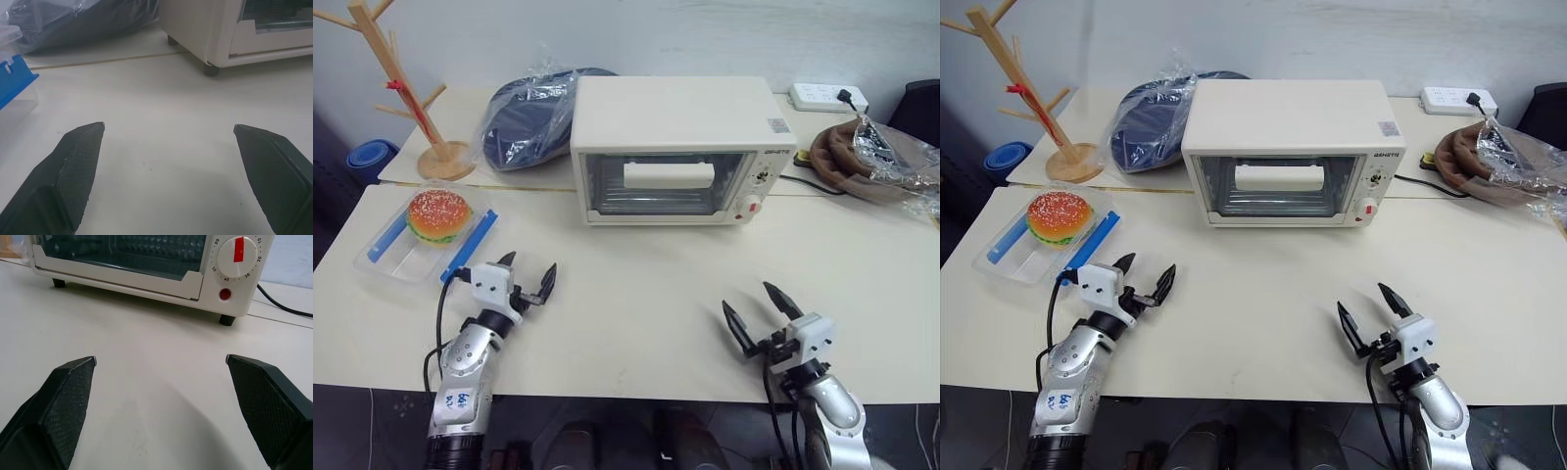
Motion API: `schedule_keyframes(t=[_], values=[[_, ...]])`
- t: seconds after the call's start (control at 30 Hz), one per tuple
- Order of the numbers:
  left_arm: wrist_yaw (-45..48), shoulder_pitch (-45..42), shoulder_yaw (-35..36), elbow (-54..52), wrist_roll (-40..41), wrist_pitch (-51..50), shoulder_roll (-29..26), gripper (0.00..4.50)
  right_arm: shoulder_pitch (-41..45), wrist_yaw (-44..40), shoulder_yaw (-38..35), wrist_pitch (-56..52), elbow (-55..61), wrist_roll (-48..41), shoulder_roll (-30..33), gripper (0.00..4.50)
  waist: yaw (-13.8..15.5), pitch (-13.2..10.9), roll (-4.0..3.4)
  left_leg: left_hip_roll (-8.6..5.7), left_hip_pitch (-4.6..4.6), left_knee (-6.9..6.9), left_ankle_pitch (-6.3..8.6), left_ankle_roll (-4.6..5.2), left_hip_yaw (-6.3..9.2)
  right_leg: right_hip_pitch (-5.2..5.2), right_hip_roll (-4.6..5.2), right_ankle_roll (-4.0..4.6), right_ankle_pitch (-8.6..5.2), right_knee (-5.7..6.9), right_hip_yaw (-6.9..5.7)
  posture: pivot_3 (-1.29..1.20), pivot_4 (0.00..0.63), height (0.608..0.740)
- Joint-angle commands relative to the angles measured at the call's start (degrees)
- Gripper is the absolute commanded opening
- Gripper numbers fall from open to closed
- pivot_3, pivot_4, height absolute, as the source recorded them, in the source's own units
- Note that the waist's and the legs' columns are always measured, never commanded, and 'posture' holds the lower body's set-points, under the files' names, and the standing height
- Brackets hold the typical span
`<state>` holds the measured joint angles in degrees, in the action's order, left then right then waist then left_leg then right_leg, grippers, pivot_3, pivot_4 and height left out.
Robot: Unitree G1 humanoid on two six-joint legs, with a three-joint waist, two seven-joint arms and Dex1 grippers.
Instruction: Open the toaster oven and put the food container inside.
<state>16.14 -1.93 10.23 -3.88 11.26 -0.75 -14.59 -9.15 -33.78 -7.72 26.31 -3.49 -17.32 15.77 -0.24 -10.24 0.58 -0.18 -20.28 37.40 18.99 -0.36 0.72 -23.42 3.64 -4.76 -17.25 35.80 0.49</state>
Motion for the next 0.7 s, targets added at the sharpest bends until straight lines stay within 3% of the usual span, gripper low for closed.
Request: schedule_keyframes(t=[0.03, 0.1, 0.23, 0.43, 0.7], values=[[2.35, 0.59, 0.76, -2.97, 2.35, -0.53, -1.21, 4.50, 1.95, -2.48, -0.46, -0.01, -0.21, -1.69, 1.76, 4.44, -0.08, 0.00, 0.01, 0.00, 0.00, 0.00, 0.00, 0.00, 0.00, 0.00, 0.00, 0.00, 0.00, 0.00, 0.00, 0.00, 0.150, 0.740], [5.48, 1.14, 2.09, -5.63, 6.90, -1.49, -1.90, 4.50, 4.02, -4.13, -0.22, -1.62, 1.12, -2.98, 3.18, 4.44, -0.09, 0.00, 0.01, -0.01, 0.00, 0.02, 0.00, 0.00, -0.05, -0.01, 0.00, 0.00, 0.00, 0.03, 0.03, 0.00, 0.150, 0.740], [17.28, 2.96, 4.14, -12.66, 17.50, -8.19, -9.92, 4.50, 11.73, -5.34, -0.86, -9.54, 3.52, -6.16, 7.28, 4.44, -0.58, -0.05, -0.02, 0.05, -0.02, 0.00, -0.02, -0.05, 0.01, -0.06, -0.01, 0.05, -0.03, 0.07, 0.01, 0.00, 0.150, 0.740], [25.47, 2.53, 9.78, -14.88, 26.56, -14.53, -19.24, 4.50, 25.17, -6.63, -0.24, -22.34, 2.08, -9.33, 11.41, 4.44, -0.82, -0.04, -0.10, 0.05, -0.02, -0.05, -0.05, -0.11, 0.10, -0.08, 0.00, 0.15, -0.08, 0.07, -0.06, 0.00, 0.150, 0.740], [25.24, 1.38, 12.19, -16.37, 30.36, -17.39, -19.88, 4.50, 35.43, -8.88, 2.96, -28.16, 1.67, -9.00, 8.52, 4.44, -1.25, -0.05, -0.12, 0.04, -0.13, -0.07, -0.06, -0.11, 0.13, -0.15, 0.00, 0.15, -0.08, 0.03, -0.10, 0.00, 0.150, 0.740]])
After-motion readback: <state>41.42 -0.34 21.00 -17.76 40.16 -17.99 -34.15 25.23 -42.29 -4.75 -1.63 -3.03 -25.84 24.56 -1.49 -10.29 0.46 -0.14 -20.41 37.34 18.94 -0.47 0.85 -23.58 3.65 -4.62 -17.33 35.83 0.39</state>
